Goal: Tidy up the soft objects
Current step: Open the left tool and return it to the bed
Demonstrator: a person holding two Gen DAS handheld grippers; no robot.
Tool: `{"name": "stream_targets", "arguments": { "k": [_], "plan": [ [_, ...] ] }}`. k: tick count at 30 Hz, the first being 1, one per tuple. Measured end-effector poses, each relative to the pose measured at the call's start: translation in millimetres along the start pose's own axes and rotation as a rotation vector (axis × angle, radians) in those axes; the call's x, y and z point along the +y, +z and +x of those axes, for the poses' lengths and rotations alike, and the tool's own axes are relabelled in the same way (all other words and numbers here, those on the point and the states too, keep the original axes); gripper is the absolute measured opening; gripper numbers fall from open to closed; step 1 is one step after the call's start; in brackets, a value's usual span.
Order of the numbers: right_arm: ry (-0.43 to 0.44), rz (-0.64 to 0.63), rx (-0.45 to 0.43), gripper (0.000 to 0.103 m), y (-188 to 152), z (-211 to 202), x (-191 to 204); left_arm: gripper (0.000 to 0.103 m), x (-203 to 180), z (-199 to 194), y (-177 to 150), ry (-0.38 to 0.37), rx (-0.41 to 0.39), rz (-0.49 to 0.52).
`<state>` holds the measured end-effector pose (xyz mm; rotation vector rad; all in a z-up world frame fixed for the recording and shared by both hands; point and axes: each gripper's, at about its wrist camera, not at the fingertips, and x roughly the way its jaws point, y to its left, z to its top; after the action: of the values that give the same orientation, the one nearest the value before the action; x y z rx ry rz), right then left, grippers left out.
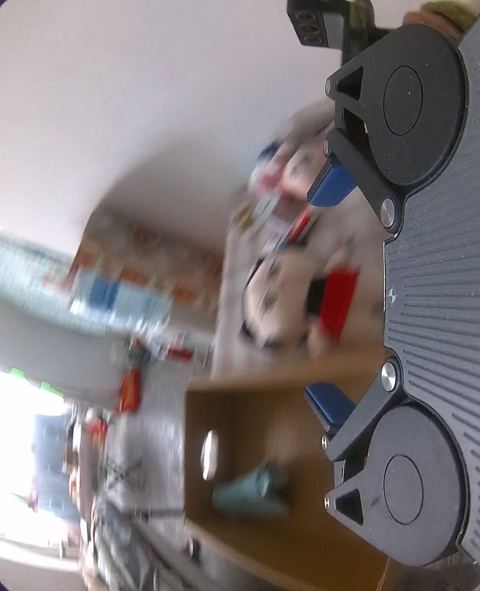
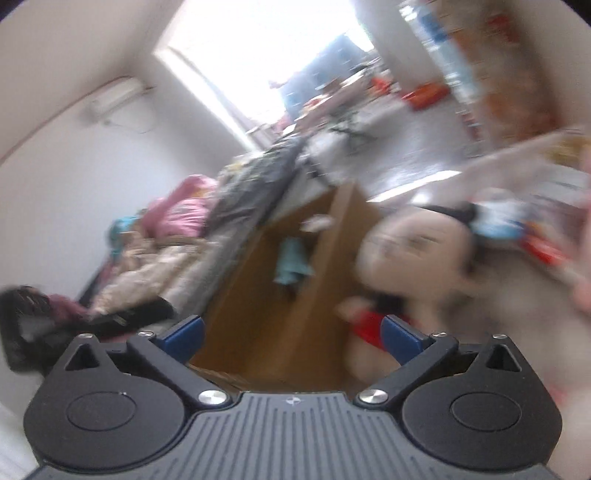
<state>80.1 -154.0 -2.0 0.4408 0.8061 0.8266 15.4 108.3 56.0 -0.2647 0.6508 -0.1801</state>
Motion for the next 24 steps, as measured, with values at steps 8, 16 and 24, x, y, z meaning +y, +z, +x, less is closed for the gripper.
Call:
{"name": "stream_targets", "arguments": {
  "k": [8, 16, 24],
  "plan": [
    [-0.293, 0.038, -0.225, 0.103, -46, -84, -67, 0.103, -81, 70, -37, -0.129, -0.012, 0.137],
    [-0.361, 0.194, -0.407, 0.102, -26, -107, -145, 0.103, -145, 148, -47, -0.128, 0.017, 0.305],
    [-0.361, 0.288, -0.393, 0.093, -6, -79, -209, 0.099, -165, 235, -46, -0.175, 0.089, 0.217]
  ]
}}
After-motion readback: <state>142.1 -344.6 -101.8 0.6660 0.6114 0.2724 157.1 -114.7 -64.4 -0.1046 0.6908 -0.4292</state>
